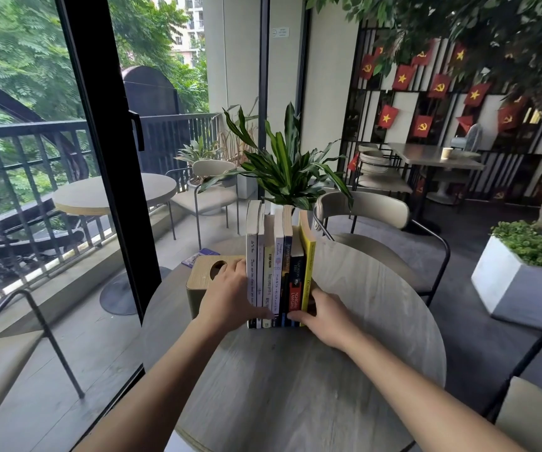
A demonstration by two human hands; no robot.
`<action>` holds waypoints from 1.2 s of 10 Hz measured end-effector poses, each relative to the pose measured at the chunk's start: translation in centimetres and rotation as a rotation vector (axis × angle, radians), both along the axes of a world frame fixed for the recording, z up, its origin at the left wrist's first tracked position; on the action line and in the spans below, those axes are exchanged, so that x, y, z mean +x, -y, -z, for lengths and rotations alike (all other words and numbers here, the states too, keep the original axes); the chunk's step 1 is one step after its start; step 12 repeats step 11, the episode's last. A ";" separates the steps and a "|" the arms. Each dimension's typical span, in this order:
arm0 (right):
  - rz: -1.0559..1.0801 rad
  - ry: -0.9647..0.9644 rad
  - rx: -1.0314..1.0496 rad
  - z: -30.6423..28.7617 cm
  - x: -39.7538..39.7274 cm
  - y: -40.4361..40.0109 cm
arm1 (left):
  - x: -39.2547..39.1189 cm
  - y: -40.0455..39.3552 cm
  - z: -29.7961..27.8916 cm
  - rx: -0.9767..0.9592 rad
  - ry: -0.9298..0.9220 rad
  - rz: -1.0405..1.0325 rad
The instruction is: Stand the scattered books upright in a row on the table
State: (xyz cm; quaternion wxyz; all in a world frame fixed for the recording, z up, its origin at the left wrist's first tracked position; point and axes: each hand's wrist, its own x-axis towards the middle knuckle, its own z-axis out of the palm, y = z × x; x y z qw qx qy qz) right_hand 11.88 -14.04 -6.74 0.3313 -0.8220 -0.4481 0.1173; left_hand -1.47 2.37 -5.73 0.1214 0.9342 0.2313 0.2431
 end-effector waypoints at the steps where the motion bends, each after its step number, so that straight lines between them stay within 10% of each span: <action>1: -0.008 0.004 -0.043 0.3 0.5 0.1 | 0.0 -0.7 -0.2 -0.015 -0.051 0.018; 12: 0.050 0.074 -0.017 0.8 1.7 2.0 | -2.0 1.3 0.3 0.156 0.111 -0.132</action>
